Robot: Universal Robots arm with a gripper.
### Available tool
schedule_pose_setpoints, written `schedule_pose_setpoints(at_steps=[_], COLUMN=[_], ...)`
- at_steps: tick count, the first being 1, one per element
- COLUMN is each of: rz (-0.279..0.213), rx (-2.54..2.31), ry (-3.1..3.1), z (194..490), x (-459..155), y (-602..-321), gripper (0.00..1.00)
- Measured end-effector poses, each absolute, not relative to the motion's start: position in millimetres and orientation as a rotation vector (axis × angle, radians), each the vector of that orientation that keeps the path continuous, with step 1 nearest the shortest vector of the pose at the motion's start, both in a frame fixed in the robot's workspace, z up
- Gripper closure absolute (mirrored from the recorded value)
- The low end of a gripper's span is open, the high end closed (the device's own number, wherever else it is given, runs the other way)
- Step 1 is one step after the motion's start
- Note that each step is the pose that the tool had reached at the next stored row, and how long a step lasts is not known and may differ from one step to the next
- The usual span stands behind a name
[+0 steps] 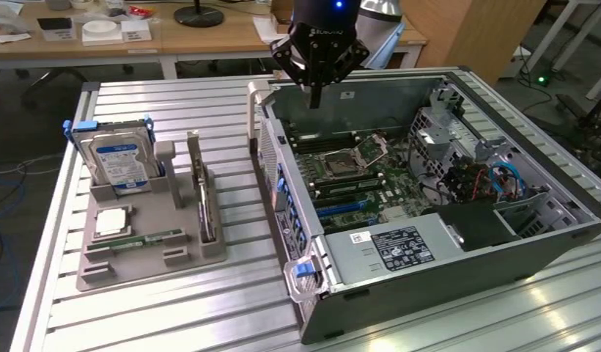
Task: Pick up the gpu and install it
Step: 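Reach for the gpu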
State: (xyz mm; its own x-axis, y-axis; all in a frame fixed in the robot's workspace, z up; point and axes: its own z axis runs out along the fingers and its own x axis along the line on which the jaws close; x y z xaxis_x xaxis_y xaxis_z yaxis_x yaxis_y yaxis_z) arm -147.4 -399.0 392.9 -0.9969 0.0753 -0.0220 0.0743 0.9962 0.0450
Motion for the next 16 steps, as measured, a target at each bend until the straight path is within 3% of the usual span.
schedule_pose_setpoints(at_steps=[16], rz=[0.069], rx=[0.117], ry=[3.115], z=[392.8], x=[-154.4], y=[-399.0], gripper=[0.89])
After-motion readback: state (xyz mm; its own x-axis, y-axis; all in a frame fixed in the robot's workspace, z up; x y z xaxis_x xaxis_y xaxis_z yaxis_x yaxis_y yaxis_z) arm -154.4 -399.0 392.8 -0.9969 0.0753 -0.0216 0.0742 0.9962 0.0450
